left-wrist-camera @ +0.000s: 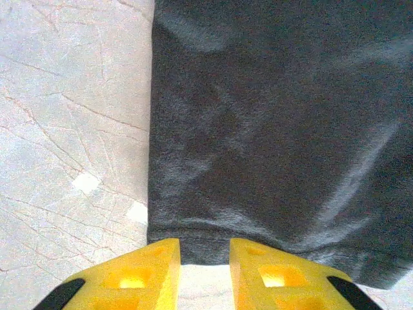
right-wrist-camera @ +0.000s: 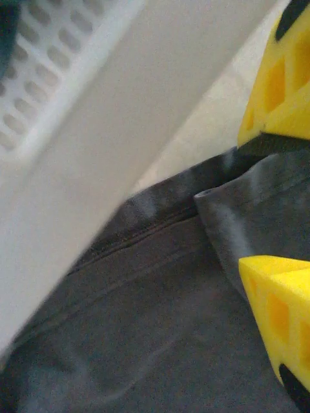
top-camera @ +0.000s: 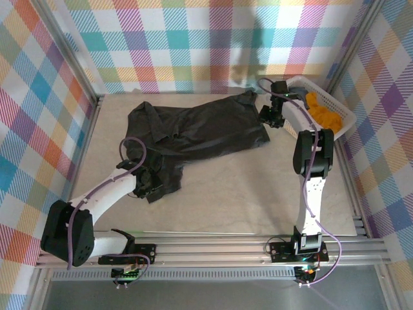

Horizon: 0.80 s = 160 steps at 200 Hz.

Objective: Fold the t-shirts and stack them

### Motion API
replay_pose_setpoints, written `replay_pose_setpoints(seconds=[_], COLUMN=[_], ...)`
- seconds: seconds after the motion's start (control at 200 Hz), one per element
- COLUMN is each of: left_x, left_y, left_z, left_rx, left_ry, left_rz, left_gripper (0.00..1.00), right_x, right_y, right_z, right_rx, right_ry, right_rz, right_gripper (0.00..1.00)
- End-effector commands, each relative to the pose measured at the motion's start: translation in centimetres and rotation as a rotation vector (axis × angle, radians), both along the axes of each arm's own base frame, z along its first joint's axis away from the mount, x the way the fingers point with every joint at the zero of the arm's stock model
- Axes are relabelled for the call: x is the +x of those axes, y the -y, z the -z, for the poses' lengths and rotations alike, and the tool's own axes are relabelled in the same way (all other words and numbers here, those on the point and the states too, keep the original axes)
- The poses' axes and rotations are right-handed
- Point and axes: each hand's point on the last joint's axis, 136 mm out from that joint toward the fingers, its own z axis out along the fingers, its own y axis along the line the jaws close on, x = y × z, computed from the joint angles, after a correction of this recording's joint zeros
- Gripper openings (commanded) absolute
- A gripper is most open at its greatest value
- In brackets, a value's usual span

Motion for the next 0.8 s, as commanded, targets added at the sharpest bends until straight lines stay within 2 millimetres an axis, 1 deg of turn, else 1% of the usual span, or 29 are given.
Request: replay_pose_setpoints(seconds=[0.0, 0.045, 0.115, 0.22, 0.26, 0.32, 0.405, 0.505, 0.595, 0.655, 0.795], left_x=[0.3, 0.4, 0.5, 0.8, 0.8, 0.8, 0.7, 0.6, 0.3, 0.3, 0.2], left_y=[-0.5, -0.7, -1.0, -1.5, -1.7, -1.9, -2.1, -2.2, -2.2, -2.2, -2.2], left_z=[-1.5, -1.7, -2.3, -3.0, -3.2, -3.4, -3.4, -3.5, -3.3, -3.3, -3.3], left_rx=[-0.008, -0.026, -0.057, -0.089, -0.094, -0.105, -0.114, -0.122, -0.128, -0.131, -0.132], left_ry=[0.021, 0.030, 0.048, 0.071, 0.074, 0.075, 0.075, 0.080, 0.080, 0.080, 0.080], left_rz=[-0.005, -0.018, -0.038, -0.057, -0.062, -0.063, -0.066, -0.071, -0.076, -0.074, -0.069], left_gripper=[0.29, 0.29, 0.30, 0.30, 0.30, 0.30, 0.30, 0.30, 0.30, 0.30, 0.30], right_x=[-0.8, -1.8, -3.9, -7.1, -7.9, -8.6, -8.8, -8.6, -8.3, -7.9, -6.8], right_y=[0.8, 1.1, 1.2, 1.2, 1.1, 0.9, 0.6, 0.5, 0.3, 0.3, 0.3], right_z=[-6.8, -7.1, -6.1, -3.2, -2.3, -1.0, 0.5, 2.0, 3.4, 4.0, 4.5], right_rx=[-0.023, -0.021, -0.002, 0.041, 0.058, 0.077, 0.111, 0.134, 0.148, 0.159, 0.156], right_ry=[0.121, 0.109, 0.073, 0.012, -0.003, -0.027, -0.061, -0.096, -0.123, -0.127, -0.133], right_rz=[0.026, 0.046, 0.081, 0.135, 0.150, 0.165, 0.186, 0.207, 0.226, 0.237, 0.242], right_gripper=[0.49, 0.47, 0.39, 0.36, 0.36, 0.36, 0.36, 0.39, 0.40, 0.40, 0.40])
